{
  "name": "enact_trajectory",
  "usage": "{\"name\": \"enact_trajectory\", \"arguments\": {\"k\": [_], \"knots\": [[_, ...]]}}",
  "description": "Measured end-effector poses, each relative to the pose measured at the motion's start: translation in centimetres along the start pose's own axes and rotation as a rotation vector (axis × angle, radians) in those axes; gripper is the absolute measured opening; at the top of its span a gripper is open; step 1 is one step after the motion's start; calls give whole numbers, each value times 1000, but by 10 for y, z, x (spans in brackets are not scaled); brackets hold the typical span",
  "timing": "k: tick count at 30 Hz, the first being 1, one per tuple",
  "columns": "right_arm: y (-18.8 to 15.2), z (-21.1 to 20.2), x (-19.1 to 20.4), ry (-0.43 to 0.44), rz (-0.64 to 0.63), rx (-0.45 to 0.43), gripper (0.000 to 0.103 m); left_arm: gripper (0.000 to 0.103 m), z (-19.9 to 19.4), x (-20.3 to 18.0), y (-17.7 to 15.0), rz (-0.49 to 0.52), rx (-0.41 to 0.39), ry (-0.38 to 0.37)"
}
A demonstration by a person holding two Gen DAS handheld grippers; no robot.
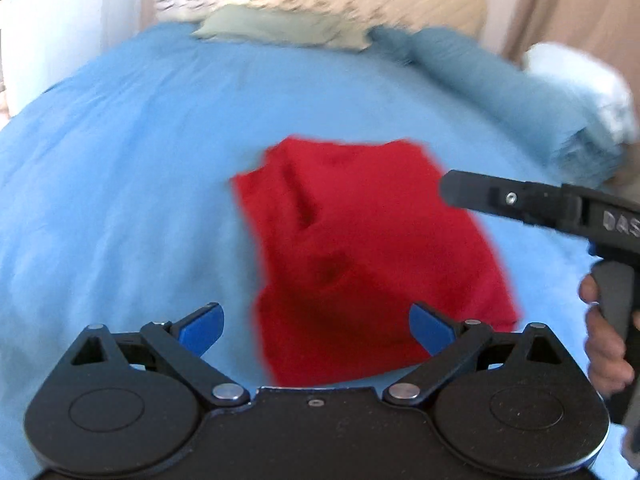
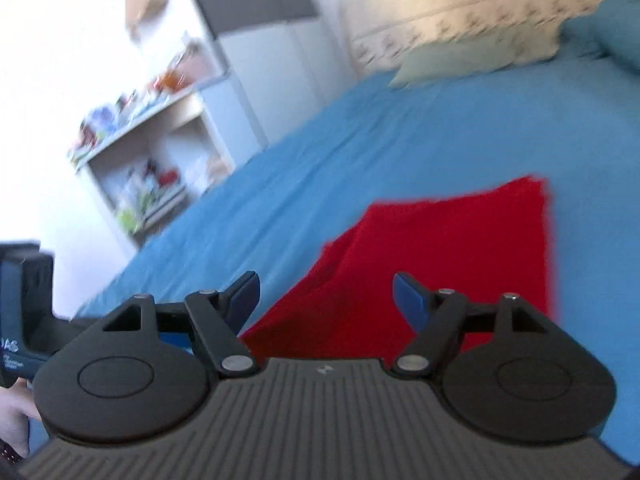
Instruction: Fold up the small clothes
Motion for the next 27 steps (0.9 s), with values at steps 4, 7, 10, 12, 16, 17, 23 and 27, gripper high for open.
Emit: {"name": "enact_trajectory", "arguments": {"k": [4,7,10,12,16,17,23,27], "knots": [[3,-44,-41,-52,88,-48,90,98,20,-17,-3,-71,41,-92],[-8,-56,-59,-89,118,-34,90,80,32,-16,-8,-167,32,-94],[-20,-65,-69,-107,121,-21,90,62,36,-11,-2,-249,-17,-73],[-27,-73,-76,-104,136,-16,90,46,36,-9,6,-268,-38,-21],[-32,-72,-76,-102,152,-17,90,7,25,1,12,-297,-67,17],[-31,-71,-75,-100,151,-20,90,7,17,3,10,-295,-92,28],[-38,-60,-71,-99,141,-7,90,6,6,19,-21,-354,-106,81],[-49,-54,-72,-131,113,29,90,9,22,31,-39,-425,-98,63]]}}
Point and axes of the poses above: each gripper's, at about its wrist camera, not at the fingertips, and z roughly the way its jaws point, x to its left, y to its top, the point moved 6 cm from there along z, roughly the way its jaws point, and after that the axes turned 3 degrees about -x, right-handed, at the moved point
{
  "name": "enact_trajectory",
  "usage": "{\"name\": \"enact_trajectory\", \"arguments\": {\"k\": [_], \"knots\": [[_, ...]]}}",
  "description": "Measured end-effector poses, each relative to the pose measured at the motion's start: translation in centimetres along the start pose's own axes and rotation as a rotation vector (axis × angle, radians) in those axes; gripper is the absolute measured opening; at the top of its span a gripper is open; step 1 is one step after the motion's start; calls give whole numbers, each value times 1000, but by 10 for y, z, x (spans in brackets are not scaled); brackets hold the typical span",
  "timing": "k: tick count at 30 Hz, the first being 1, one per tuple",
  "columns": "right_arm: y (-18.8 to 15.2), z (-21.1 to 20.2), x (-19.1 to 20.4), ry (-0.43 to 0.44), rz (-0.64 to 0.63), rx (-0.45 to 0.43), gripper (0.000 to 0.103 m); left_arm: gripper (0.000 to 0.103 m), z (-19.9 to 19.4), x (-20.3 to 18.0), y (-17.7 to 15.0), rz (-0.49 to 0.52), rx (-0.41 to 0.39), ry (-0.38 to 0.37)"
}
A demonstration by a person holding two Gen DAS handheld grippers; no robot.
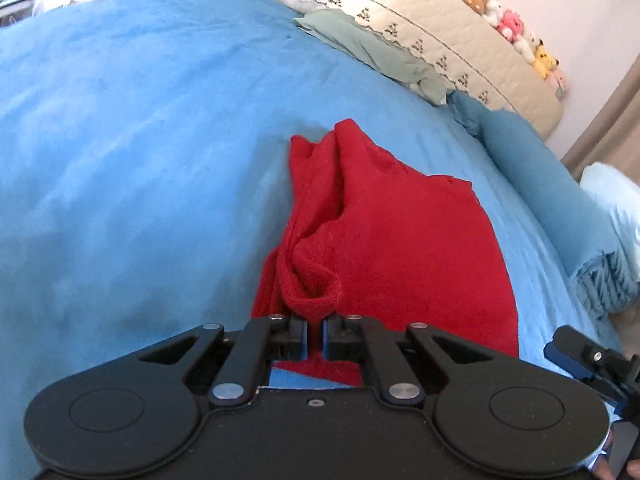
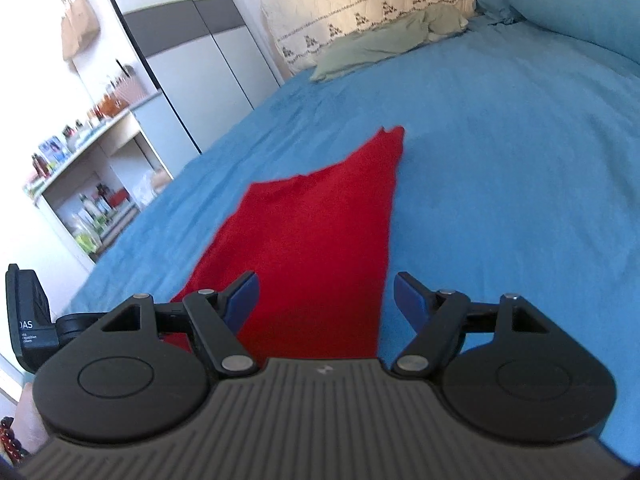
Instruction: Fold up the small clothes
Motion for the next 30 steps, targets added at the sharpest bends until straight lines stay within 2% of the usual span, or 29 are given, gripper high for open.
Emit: {"name": "enact_trajectory", "arguments": {"k": [3,5,7,10,13,16,17,18,19,21,23,26,30], "knots": [[-3,5,2,-72,-86,16,90,22,-9,-6,5,-2,-25,-8],[-6,9,4,-101,-134,22,90,54,-20,-9,9,35,-68,13],[-12,16,4,-130,-176,44,90,70,-28,-8,12,81,-101,66],[-33,29,-3,-228,-299,97,90,70,-22,4,9,88,-69,94],[-42,24,-12,-213,-286,101,91,70,-22,15,7,89,-45,105],[-31,17,-12,-212,-279,93,92,71,-32,14,15,141,-51,111],[-23,13,-10,-186,-269,83,94,77,-37,11,23,149,-68,93],[-15,10,-7,-136,-246,74,103,84,-39,7,32,156,-77,71],[-6,7,-5,-83,-215,68,103,103,-40,2,44,166,-81,49],[13,4,-1,-19,-169,41,103,103,-34,-7,63,198,-74,7],[30,10,1,-9,-155,56,103,103,-16,-13,79,215,6,-30],[42,32,0,-24,-136,135,103,103,16,-13,91,180,129,-96],[44,64,-8,-29,-98,200,103,95,49,-8,92,155,226,-116]]}}
Point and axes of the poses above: each gripper's, at about its wrist camera, not at the fingertips, and z roughly the way its jaws point, x to its left, y to its top, the point moved 6 cm from there along z, roughly the way its jaws point, and after that the axes turned 3 degrees about -x, right-handed, at the moved point
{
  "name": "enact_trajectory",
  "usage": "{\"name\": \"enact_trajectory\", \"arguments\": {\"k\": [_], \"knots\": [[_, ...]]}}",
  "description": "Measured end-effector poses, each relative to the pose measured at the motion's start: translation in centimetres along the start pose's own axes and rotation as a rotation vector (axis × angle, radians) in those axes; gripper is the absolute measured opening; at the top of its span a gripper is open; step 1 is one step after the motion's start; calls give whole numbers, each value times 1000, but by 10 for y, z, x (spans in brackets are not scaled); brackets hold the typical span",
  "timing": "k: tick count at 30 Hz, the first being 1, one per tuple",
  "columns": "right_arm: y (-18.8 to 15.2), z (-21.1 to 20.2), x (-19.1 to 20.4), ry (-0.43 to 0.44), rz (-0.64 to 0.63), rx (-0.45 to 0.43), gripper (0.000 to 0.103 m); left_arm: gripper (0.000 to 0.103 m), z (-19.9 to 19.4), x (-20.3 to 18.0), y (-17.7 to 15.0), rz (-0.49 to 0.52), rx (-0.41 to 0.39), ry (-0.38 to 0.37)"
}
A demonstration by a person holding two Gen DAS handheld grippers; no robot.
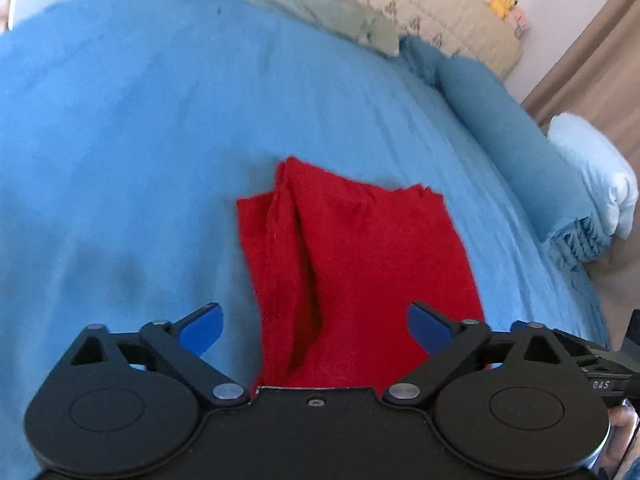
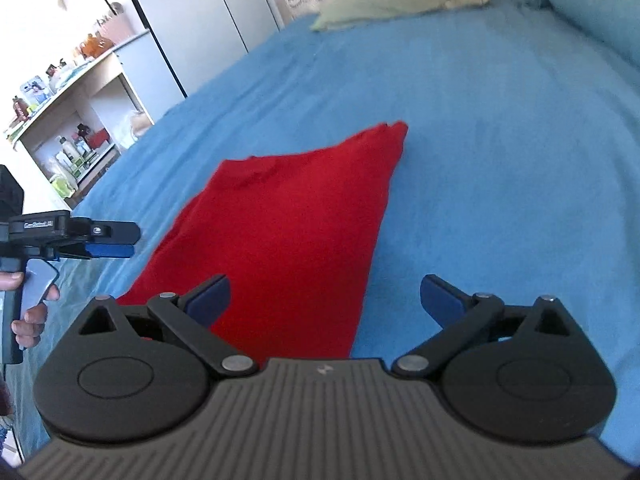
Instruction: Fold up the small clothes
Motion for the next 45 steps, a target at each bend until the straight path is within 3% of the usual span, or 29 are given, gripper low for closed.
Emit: {"name": "enact_trajectory", "arguments": {"k": [5,7,9,15,17,24,30,38,41,45], "knots": [[-4,30,-8,9,52,41,103,80,27,-1,-7,-4,60,4],[-8,38,-12,20,87,51,103,76,35,-1,-10,-7,58,-2],[-12,43,-14,35,113,46,99,65,37,-4,-12,16,47,-3],[-11,56,0,98,124,27,49,33,29,-13,-18,24,24,23],[-6,49,7,81,101,-4,45,26,24,-19,-16,46,10,35],[17,-11,31,93,52,-122,42,25,-19,-76,-25,184,-25,36],[6,-97,33,109,-2,-162,42,25,-71,-143,-70,292,-80,37],[-78,-196,7,58,1,-172,42,25,-92,-184,-165,266,-59,-7],[-120,-202,-12,37,63,-120,42,25,-83,-181,-198,267,-28,14],[-168,-193,-33,-27,57,-74,42,25,-76,-163,-220,245,-33,66]]}}
Point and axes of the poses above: each gripper's, at about its wrist camera, not at the fingertips, and z roughly the way its jaws point, x to its left, y to its top, the point moved 6 cm from there along z, roughly the way its jaws point, and after that the axes turned 3 degrees about -x, right-handed, at the moved point
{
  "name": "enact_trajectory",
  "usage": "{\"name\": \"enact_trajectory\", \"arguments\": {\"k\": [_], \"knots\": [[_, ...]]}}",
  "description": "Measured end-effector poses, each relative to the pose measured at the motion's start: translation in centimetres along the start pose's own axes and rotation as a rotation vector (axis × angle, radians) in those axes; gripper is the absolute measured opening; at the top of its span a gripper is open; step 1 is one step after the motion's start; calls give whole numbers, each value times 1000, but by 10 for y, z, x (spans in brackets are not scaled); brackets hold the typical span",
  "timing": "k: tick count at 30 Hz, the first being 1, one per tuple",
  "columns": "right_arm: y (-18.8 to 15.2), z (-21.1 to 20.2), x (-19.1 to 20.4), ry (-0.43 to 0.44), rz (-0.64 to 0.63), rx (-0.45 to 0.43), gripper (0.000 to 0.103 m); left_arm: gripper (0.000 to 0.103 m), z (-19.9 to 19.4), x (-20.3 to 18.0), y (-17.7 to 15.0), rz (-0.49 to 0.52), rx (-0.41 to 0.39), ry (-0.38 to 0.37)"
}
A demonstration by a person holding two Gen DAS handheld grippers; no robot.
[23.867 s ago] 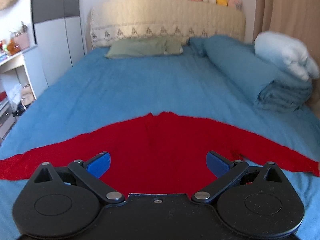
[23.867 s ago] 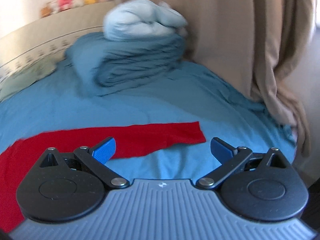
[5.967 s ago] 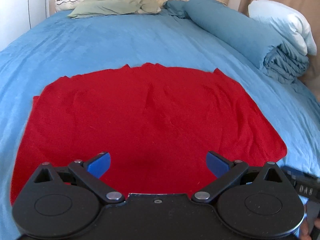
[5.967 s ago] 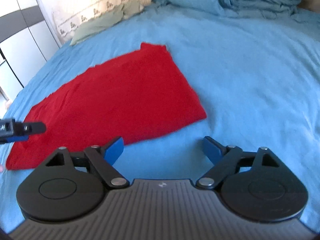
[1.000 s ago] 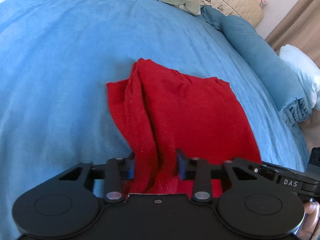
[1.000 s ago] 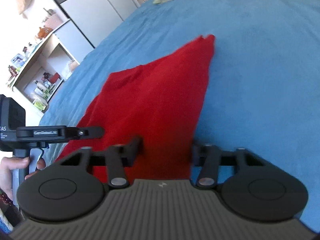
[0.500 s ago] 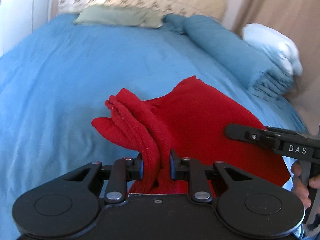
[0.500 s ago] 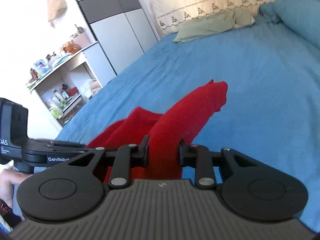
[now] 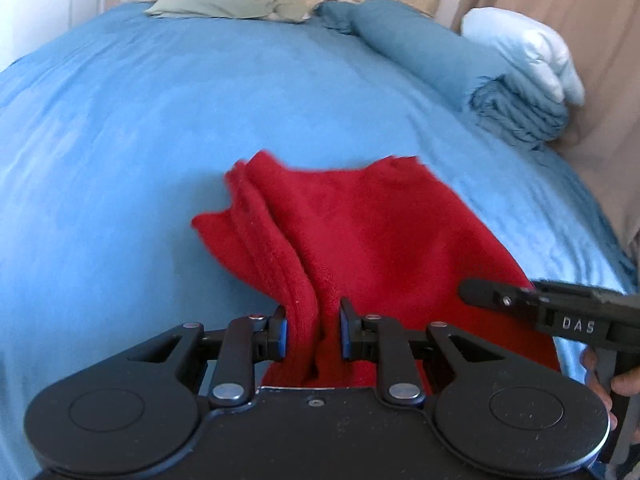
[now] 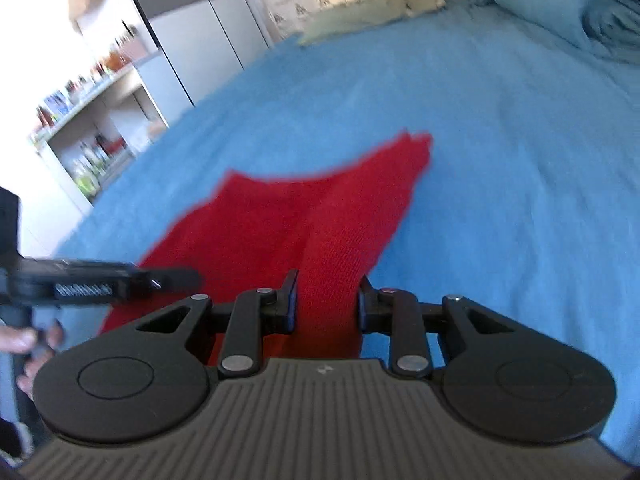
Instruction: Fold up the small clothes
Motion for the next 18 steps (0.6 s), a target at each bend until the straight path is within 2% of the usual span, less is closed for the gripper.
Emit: {"name": "enact_trajectory", "arguments": {"k": [4,8,10,11,12,13,14,15,16,18], "knots": [[-16,3,-15,15,61,-8,43,26,5,6,-8,-31,-10,-10],[-14,5,-5,-9,-4,-8,44,28,6,-2,-6,4,-9,15],[-14,2,-3,-24,-34,-10,52,34,3,-4,-5,13,-10,26],[-11,0,1,-36,-51,-17,55,45,-1,-4,-5,28,-15,33],[-9,-2,7,-45,-75,-21,70,55,-4,-5,-7,47,-22,49],[-9,-6,12,-57,-104,-27,84,83,-10,-6,-6,73,-36,78],[-8,-11,16,-69,-128,-42,89,101,-15,-6,-7,90,-55,107],[-7,-16,19,-86,-156,-61,95,103,-22,-6,-7,111,-92,138],[-7,-21,21,-115,-182,-74,96,103,-28,-6,-8,131,-115,151],[-11,-24,21,-171,-217,-70,96,103,-28,-3,-12,145,-98,174]]}}
Point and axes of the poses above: each gripper's, at about its wrist camera, not at the fingertips, and z roughly the way its jaws point, x to its left, y to its top, the point moved 6 cm from there along z, roughly the way its jaws point, and after that the axes turned 3 degrees about -x, right-handed, at the moved point
